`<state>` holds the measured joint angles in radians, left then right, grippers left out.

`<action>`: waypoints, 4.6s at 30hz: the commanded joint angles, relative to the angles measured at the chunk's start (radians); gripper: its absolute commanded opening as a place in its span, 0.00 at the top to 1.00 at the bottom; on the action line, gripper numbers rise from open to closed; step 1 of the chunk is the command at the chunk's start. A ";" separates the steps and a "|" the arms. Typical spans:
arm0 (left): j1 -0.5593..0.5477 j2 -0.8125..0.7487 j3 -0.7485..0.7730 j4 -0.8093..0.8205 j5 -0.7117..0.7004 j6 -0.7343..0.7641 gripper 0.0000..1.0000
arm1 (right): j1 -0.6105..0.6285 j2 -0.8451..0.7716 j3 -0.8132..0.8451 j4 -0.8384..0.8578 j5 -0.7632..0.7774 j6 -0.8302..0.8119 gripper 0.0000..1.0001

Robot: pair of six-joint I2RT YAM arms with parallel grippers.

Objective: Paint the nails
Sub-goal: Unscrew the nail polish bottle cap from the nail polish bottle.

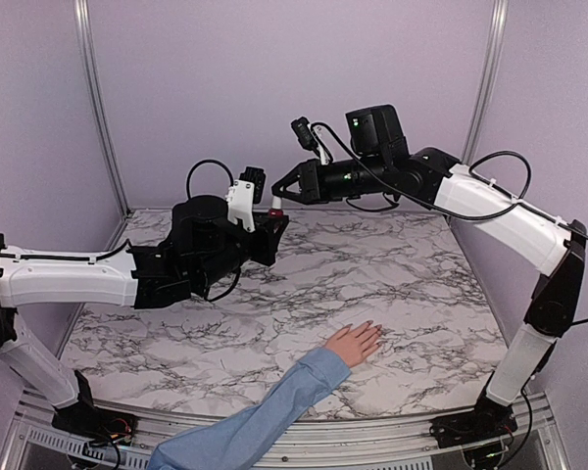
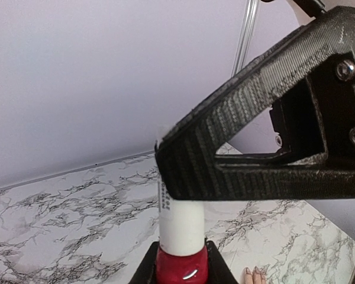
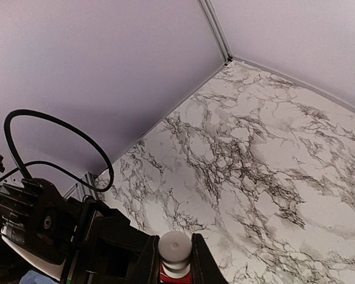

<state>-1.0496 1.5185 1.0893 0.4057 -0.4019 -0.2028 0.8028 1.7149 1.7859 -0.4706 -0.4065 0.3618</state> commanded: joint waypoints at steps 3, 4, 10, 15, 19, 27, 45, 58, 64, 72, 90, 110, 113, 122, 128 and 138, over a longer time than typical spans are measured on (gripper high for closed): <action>0.002 -0.039 -0.001 0.014 0.138 0.022 1.00 | 0.016 -0.007 0.023 0.059 -0.087 -0.009 1.00; 0.004 -0.042 -0.005 0.024 0.158 0.023 1.00 | 0.016 -0.010 0.021 0.063 -0.093 -0.013 1.00; 0.026 -0.045 -0.009 0.070 0.291 0.029 1.00 | 0.013 -0.020 0.020 0.097 -0.194 -0.053 1.00; 0.031 -0.059 -0.017 0.102 0.358 0.061 1.00 | 0.013 -0.037 0.016 0.122 -0.270 -0.088 1.00; 0.046 -0.074 -0.022 0.125 0.456 0.077 1.00 | 0.013 -0.048 0.011 0.141 -0.349 -0.109 1.00; 0.069 -0.090 0.008 0.131 0.721 0.123 1.00 | 0.013 -0.076 0.004 0.170 -0.488 -0.165 1.00; 0.083 -0.085 0.042 0.122 0.691 0.063 1.00 | -0.018 -0.075 0.025 0.174 -0.550 -0.149 0.77; 0.075 -0.031 0.050 0.097 0.337 0.089 1.00 | -0.034 -0.070 0.055 0.089 -0.054 0.030 0.62; 0.059 0.032 0.118 0.040 0.235 0.112 1.00 | -0.023 -0.026 0.090 0.036 -0.007 0.033 0.66; 0.043 0.061 0.157 0.024 0.159 0.145 1.00 | 0.008 0.011 0.149 -0.052 0.104 0.035 0.72; 0.042 0.054 0.158 0.004 0.236 0.144 1.00 | 0.010 -0.034 0.068 0.090 0.015 0.019 1.00; 0.115 -0.022 0.113 0.206 0.938 0.005 1.00 | -0.027 -0.073 0.068 0.225 -0.509 -0.158 1.00; 0.115 -0.027 0.124 0.206 0.990 -0.016 1.00 | -0.026 -0.078 0.064 0.262 -0.581 -0.149 1.00; 0.115 -0.052 0.128 0.206 1.079 -0.068 1.00 | -0.013 -0.084 0.043 0.324 -0.684 -0.125 1.00; 0.125 -0.093 0.035 0.203 0.944 -0.037 1.00 | -0.025 -0.104 0.043 0.244 -0.604 -0.170 0.61; 0.133 -0.151 -0.094 0.143 0.783 0.016 1.00 | -0.040 -0.267 -0.106 0.169 -0.248 -0.191 0.02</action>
<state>-0.9215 1.4124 1.0245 0.5655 0.4522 -0.2169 0.7689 1.5383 1.7325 -0.2707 -0.8646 0.1707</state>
